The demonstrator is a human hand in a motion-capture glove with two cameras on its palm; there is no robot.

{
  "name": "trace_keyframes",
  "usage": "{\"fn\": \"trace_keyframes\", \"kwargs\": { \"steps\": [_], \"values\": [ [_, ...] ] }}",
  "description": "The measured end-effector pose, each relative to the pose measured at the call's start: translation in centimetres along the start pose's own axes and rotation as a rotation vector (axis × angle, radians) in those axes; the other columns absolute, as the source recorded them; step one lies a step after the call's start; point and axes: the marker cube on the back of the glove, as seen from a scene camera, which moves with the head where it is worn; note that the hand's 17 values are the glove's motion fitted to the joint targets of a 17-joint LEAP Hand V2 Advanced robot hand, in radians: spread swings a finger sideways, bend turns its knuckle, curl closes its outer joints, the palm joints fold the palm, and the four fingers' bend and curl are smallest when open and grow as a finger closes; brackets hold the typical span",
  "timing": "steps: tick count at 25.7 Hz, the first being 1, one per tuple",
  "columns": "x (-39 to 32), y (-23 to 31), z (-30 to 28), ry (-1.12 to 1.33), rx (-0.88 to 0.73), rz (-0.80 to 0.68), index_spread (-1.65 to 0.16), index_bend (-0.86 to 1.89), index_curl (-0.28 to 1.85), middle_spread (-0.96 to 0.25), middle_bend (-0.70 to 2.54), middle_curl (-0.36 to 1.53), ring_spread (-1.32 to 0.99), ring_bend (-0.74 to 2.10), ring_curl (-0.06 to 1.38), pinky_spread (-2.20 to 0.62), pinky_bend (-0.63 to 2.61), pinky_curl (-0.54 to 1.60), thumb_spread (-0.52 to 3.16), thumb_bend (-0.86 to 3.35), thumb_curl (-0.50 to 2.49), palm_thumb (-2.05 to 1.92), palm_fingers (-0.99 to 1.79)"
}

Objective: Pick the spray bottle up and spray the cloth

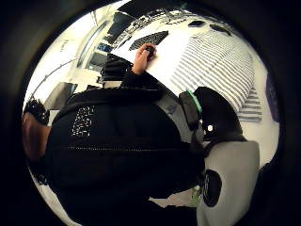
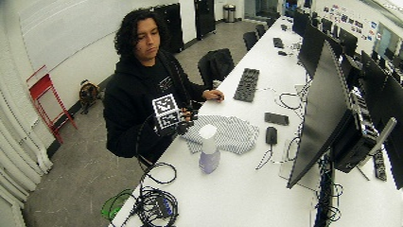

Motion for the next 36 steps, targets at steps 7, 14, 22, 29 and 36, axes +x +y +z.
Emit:
{"fn": "trace_keyframes", "kwargs": {
  "steps": [7,14,22,29,36],
  "values": [
    [0.0,0.2,0.0,-0.008,0.005,0.007,-0.34,0.18,0.12,-0.07,0.19,0.09,-0.03,0.32,0.11,0.10,0.29,0.13,0.78,0.36,0.13,0.54,0.17],
    [0.6,0.4,0.1,-0.001,-0.003,0.039,-0.39,0.19,0.17,-0.06,0.21,0.15,-0.03,0.33,0.14,0.13,0.26,0.17,1.02,0.36,0.17,0.58,0.21],
    [3.2,1.1,-0.1,0.017,-0.001,0.177,-0.40,0.16,0.20,-0.03,0.25,0.21,-0.02,0.39,0.19,0.15,0.21,0.19,1.18,0.35,0.20,0.62,0.32],
    [6.5,1.8,-1.5,0.011,0.178,0.429,-0.36,0.13,0.20,-0.02,0.37,0.28,-0.04,0.53,0.25,0.14,0.16,0.19,1.24,0.35,0.23,0.68,0.56],
    [10.9,1.8,-4.3,-0.083,0.428,0.806,-0.29,0.25,0.28,-0.03,0.44,0.34,-0.07,0.51,0.28,0.11,0.13,0.19,1.23,0.28,0.25,0.64,0.83]
  ]
}}
